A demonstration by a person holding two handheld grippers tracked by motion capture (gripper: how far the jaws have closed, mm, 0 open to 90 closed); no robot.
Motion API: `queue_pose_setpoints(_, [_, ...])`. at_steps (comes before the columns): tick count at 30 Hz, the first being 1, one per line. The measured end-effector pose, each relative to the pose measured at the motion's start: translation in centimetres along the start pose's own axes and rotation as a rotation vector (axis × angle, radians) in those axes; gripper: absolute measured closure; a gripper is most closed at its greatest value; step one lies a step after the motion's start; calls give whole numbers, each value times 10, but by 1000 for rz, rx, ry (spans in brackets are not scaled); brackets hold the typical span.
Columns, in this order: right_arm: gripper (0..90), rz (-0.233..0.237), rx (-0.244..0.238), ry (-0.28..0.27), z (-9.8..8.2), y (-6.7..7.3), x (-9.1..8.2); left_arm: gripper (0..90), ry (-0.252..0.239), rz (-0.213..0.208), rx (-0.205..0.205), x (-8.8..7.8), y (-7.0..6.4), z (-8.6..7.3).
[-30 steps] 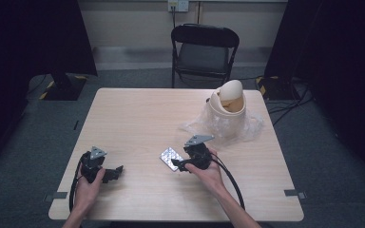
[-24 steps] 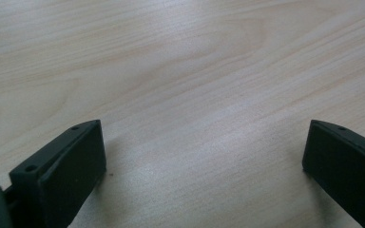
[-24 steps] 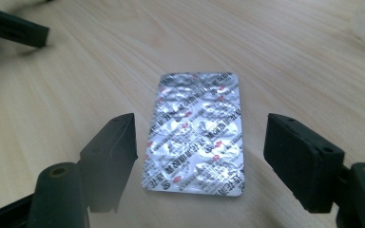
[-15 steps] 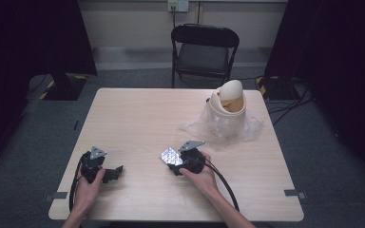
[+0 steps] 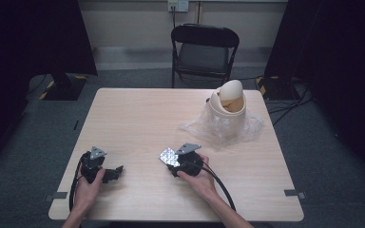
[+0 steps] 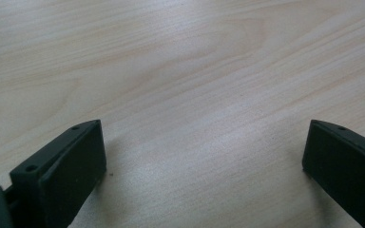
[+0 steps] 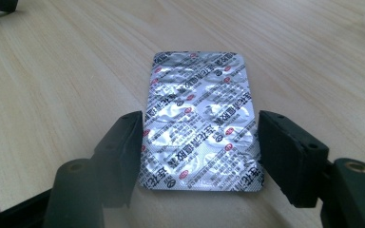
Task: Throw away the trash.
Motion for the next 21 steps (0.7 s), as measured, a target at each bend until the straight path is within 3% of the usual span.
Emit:
queue_pose_setpoints(11, [343,14,-5,13,2,-2,0,1,0,2,1,0,0,0])
queue_pose_setpoints(21, [344,48,42,-8,7,-9,-9,1,0,2,1,0,0,0])
Point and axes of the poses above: each handheld gripper's, and its own axes: x roughly forward along the jaws, z roughly out of its top, y roughly to its left, the point moved 7 cm from there along x, roughly forward along the jaws, and after that the axes turned 1 degree about z, right-handed, at the moved point
